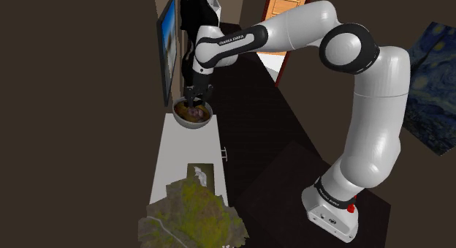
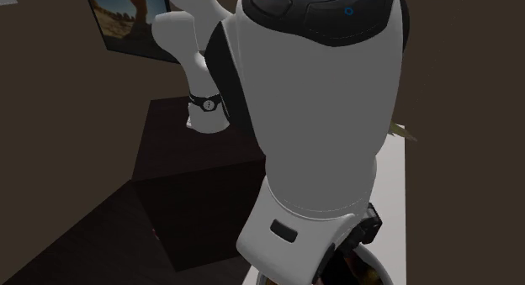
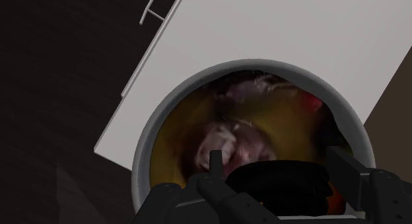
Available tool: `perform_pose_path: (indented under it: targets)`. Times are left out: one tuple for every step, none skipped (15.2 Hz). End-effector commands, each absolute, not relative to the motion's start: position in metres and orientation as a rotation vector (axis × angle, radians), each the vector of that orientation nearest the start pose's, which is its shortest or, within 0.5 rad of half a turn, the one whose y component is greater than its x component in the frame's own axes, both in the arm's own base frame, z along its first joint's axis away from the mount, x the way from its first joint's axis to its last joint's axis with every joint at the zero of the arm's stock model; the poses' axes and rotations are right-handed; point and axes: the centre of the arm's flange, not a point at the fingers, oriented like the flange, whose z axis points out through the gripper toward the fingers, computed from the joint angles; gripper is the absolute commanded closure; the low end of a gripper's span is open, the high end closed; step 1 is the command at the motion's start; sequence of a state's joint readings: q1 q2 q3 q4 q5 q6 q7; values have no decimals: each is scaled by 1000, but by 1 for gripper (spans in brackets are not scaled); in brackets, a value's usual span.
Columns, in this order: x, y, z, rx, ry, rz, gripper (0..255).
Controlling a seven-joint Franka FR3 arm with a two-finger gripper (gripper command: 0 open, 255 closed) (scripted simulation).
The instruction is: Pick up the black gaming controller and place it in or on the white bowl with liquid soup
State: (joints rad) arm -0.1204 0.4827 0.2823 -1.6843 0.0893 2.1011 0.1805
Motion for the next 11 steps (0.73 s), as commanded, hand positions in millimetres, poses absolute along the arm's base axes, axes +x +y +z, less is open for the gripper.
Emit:
perform_pose_path:
  targets:
    - [659, 92, 322, -2941, 137, 123, 255]
    - [659, 92, 322, -2941, 137, 123, 255]
    - [659, 92, 322, -2941, 137, 123, 255]
    - [659, 92, 322, -2941, 137, 123, 255]
    - [659, 92, 322, -2941, 137, 123, 255]
    - [659, 92, 322, -2941, 137, 123, 255]
    - [659, 92, 322, -2941, 137, 123, 255]
    - [659, 92, 322, -2941, 137, 123, 255]
    - [659, 92, 322, -2941, 137, 123, 0]
    - [659, 92, 322, -2941, 137, 123, 0]
    - [659, 92, 322, -2941, 137, 123, 0]
